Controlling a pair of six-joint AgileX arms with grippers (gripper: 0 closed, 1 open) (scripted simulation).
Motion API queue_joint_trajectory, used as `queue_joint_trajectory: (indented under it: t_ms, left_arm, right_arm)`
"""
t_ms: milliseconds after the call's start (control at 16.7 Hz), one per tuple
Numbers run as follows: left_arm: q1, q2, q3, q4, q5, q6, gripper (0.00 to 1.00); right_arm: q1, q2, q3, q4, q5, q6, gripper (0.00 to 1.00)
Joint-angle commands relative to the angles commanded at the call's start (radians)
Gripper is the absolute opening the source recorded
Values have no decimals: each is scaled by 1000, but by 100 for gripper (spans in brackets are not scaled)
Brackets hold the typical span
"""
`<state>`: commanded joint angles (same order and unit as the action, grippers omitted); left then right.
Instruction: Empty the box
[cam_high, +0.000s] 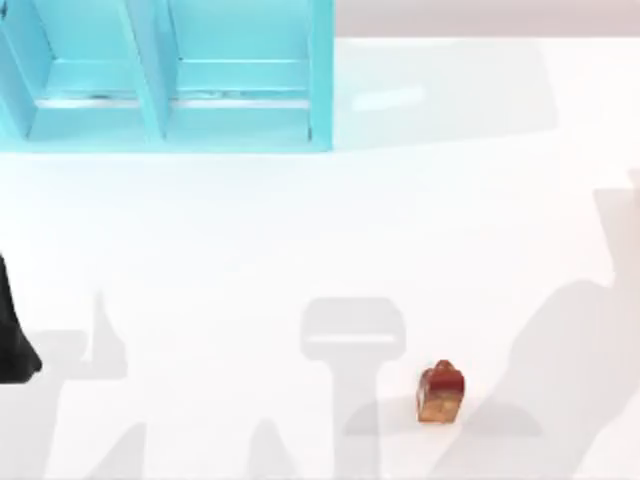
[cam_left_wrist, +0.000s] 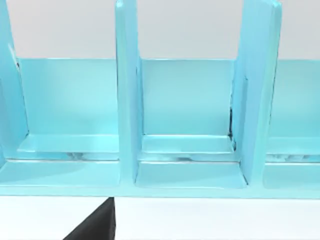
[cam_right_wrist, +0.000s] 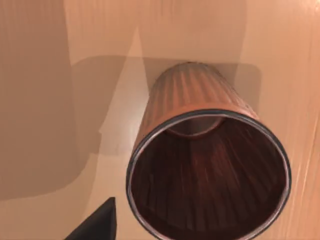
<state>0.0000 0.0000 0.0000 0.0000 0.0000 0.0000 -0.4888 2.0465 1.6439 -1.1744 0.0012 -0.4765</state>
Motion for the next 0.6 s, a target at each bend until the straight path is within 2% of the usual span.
queue_joint_trajectory:
  t_ms: [360,600]
  left_arm:
    - [0,0,0,0,0,0,100]
    - [0,0,0,0,0,0,100]
  right_arm:
    - [-5,61,-47,111,2,-4,100]
    - [-5,62,-50,116,2,-4,100]
